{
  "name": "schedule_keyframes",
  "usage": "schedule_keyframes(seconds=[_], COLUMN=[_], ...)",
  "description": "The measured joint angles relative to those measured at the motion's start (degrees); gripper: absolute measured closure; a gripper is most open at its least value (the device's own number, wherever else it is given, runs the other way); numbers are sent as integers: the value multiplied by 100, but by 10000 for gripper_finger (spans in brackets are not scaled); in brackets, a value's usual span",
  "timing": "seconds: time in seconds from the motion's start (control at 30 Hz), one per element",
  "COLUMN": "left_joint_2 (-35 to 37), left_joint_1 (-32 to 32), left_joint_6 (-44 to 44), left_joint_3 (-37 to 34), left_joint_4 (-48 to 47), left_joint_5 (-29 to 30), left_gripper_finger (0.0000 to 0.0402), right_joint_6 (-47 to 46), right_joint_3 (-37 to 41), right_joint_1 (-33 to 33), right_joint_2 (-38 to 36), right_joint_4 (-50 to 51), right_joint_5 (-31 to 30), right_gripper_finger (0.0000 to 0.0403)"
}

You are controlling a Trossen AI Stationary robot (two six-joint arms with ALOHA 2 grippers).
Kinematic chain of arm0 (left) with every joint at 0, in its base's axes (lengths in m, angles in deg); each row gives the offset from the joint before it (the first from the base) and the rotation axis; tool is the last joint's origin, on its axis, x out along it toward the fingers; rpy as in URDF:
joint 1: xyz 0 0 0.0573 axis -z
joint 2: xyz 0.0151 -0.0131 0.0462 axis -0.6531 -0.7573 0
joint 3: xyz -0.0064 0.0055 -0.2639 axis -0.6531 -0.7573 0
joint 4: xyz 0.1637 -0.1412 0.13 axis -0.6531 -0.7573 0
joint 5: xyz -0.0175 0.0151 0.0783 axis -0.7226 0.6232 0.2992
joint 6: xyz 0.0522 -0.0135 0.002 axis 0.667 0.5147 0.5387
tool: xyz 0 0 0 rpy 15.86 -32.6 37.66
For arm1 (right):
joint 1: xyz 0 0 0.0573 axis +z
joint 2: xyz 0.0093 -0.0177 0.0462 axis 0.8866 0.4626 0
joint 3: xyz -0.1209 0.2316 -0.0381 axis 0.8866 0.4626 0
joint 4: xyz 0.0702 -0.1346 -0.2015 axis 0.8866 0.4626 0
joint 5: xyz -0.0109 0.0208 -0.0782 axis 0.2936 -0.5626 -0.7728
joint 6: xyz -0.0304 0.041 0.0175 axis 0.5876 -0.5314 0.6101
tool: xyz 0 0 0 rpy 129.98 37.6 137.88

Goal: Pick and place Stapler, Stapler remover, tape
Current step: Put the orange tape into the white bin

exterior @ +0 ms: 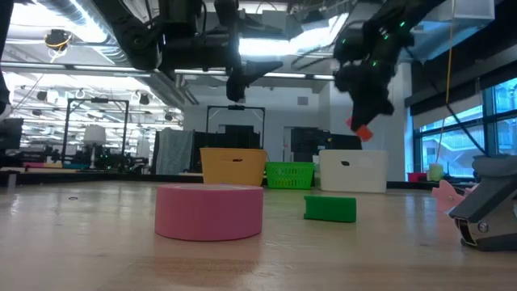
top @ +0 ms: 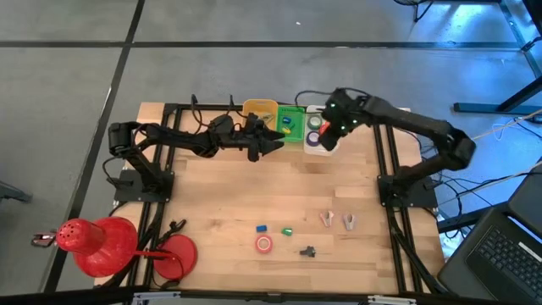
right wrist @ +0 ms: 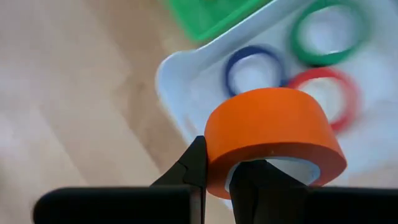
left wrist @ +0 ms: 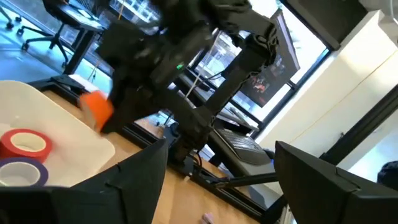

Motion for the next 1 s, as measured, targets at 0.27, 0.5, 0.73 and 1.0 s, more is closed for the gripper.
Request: schedule_keyframes(seconds=[0.27, 0.5, 0.73, 1.0], left_joint_2=[0, 0, 2, 2], left_joint_1=[0, 0, 0, 0], left_joint_6=[-10, -6, -4, -4], left_joint_3=[0, 2, 2, 4], left_joint_4=[-2, -2, -3, -4], left_joint_5=[0, 7, 17, 17], left_gripper_finger=[121, 121, 121, 121], right_joint_6=[429, 671, 867, 1068], right_joint_3=[0, 0, 0, -15], right_joint_1=[-219, -232, -266, -379], right_joint_2=[973, 1388, 1684, 1963], right_joint_4=[-11, -1, 0, -7], right_joint_5=[321, 81, -34, -108], right_gripper_finger=[367, 367, 367, 367])
